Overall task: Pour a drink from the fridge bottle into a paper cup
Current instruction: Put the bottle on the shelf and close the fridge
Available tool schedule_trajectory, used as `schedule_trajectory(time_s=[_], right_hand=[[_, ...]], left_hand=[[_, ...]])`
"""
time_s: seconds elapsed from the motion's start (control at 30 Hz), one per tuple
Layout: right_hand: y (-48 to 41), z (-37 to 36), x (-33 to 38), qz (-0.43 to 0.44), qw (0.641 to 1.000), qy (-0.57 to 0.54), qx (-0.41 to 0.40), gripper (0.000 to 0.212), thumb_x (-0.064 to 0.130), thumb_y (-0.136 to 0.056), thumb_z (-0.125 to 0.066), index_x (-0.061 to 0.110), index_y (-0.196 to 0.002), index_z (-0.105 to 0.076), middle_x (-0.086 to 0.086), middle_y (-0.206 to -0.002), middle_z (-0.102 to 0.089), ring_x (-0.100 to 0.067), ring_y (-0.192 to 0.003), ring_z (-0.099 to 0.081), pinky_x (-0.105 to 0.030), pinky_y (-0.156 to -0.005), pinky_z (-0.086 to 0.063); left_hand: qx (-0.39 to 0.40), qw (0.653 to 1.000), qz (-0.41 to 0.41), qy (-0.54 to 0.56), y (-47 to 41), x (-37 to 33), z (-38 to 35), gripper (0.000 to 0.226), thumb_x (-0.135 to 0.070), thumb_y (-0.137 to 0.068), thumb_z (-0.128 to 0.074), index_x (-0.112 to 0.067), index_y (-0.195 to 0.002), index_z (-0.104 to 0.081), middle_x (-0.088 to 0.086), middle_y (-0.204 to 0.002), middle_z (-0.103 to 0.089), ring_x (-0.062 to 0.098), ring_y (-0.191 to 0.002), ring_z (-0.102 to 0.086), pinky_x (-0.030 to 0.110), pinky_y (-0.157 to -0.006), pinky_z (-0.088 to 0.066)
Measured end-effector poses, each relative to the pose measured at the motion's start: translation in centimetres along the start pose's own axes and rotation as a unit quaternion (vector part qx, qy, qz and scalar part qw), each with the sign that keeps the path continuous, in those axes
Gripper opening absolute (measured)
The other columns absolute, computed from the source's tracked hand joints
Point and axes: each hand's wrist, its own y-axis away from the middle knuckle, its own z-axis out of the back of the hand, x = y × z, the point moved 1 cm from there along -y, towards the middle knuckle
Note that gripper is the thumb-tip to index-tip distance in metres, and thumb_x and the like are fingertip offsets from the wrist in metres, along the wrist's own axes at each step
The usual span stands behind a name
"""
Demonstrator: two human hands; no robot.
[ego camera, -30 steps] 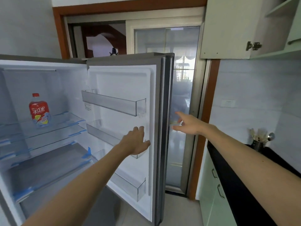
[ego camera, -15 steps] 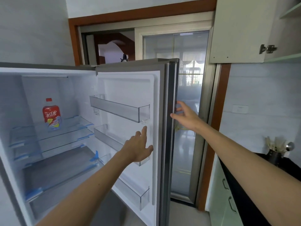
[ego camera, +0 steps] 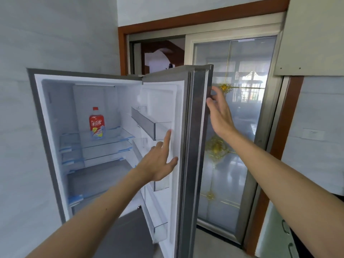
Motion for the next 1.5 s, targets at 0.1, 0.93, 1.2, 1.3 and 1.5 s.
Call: schedule_trajectory(time_s=[0.1,0.93,1.2,1.3,1.5], right_hand=[[-0.6,-2.4,1.8,0.037,0.998,-0.043,-0.029,0.043,0.019,-0.1,-0.037,0.017,-0.143,-0.039,0.02,-0.106,-0.054,0.008,-0.09,-0.053,-0.013,-0.084,-0.043],[-1.5,-27.5,10.9,0.223,0.971,0.02,0.08,0.073,0.048,-0.096,-0.051,0.03,-0.156,-0.014,-0.005,-0.164,-0.013,-0.022,-0.149,-0.014,-0.04,-0.116,-0.021],[-1.5,-36.4,13.2,0.219,0.973,0.047,0.052,0.071,0.048,-0.098,-0.049,0.029,-0.157,-0.014,-0.008,-0.164,-0.009,-0.025,-0.148,-0.01,-0.042,-0.116,-0.023],[-1.8,-39.3,13.7,0.212,0.973,0.072,0.054,0.071,0.049,-0.099,-0.047,0.029,-0.157,-0.012,-0.008,-0.165,-0.005,-0.027,-0.149,-0.007,-0.047,-0.117,-0.023],[-3.1,-44.1,13.2,0.219,0.958,0.175,0.06,0.074,0.061,-0.097,-0.036,0.03,-0.157,-0.006,-0.008,-0.166,0.001,-0.031,-0.151,-0.004,-0.06,-0.118,-0.018]], left_hand=[[-0.025,1.0,0.015,0.007,1.2,1.6,1.8,0.084,-0.055,-0.097,-0.031,-0.026,-0.153,0.024,0.021,-0.136,-0.051,0.032,-0.114,-0.056,0.043,-0.101,-0.041],[-0.159,0.971,0.133,0.115,8.3,17.0,11.7,0.078,-0.038,-0.095,-0.037,-0.015,-0.157,0.005,0.005,-0.16,-0.026,0.016,-0.13,-0.04,0.028,-0.108,-0.029],[-0.168,0.95,0.17,0.201,8.8,24.6,12.8,0.095,-0.063,-0.083,-0.04,-0.032,-0.155,0.015,0.002,-0.162,-0.025,0.029,-0.141,-0.039,0.051,-0.114,-0.038],[-0.179,0.944,0.18,0.208,8.8,26.7,13.0,0.1,-0.063,-0.082,-0.044,-0.032,-0.154,0.019,0.009,-0.164,-0.017,0.035,-0.144,-0.033,0.053,-0.114,-0.037],[-0.196,0.934,0.175,0.242,8.7,30.1,13.3,0.101,-0.044,-0.085,-0.05,-0.022,-0.154,0.021,-0.011,-0.164,0.013,0.007,-0.15,0.005,0.036,-0.124,-0.01]])
